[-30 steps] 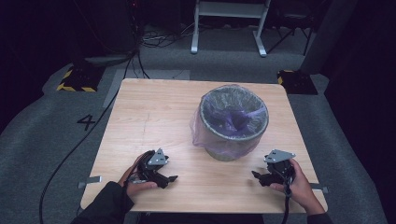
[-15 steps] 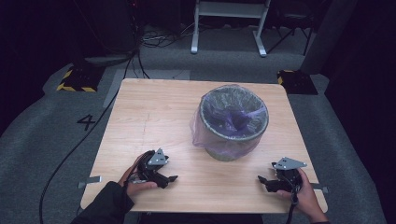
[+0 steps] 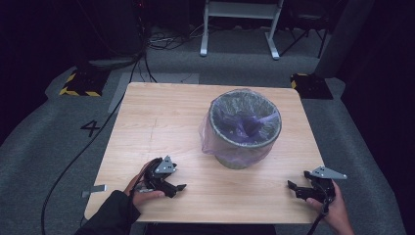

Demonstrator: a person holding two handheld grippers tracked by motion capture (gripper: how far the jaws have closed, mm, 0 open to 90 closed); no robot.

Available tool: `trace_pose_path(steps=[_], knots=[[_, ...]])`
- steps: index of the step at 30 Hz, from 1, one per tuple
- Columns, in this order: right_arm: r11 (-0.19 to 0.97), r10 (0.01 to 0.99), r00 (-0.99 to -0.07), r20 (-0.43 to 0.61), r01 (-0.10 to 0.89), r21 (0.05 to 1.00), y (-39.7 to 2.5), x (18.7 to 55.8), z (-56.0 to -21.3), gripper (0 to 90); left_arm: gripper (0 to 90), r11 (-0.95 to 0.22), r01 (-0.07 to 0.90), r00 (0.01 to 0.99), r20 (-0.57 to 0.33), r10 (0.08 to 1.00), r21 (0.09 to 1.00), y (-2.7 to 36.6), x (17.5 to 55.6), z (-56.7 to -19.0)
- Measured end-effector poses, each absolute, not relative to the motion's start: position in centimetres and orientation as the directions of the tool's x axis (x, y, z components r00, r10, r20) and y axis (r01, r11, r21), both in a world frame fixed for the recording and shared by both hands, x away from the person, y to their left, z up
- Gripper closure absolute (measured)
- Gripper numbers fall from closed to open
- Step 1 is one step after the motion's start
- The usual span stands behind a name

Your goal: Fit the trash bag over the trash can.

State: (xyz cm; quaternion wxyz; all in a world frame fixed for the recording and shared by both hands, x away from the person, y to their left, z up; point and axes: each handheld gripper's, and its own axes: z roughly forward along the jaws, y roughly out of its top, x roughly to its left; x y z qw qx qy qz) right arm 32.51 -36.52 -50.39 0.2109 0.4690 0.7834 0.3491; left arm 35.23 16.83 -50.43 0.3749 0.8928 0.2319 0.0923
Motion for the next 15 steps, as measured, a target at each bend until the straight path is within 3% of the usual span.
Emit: trace_pose_path(steps=[15], knots=[[0.283,0.909,-0.417,-0.004,0.610,0.740,-36.68,32.76,-50.41,14.9,15.0,-0.609,0.351,0.871,-0.008,0.491,0.711,16.79,35.13,-50.42]])
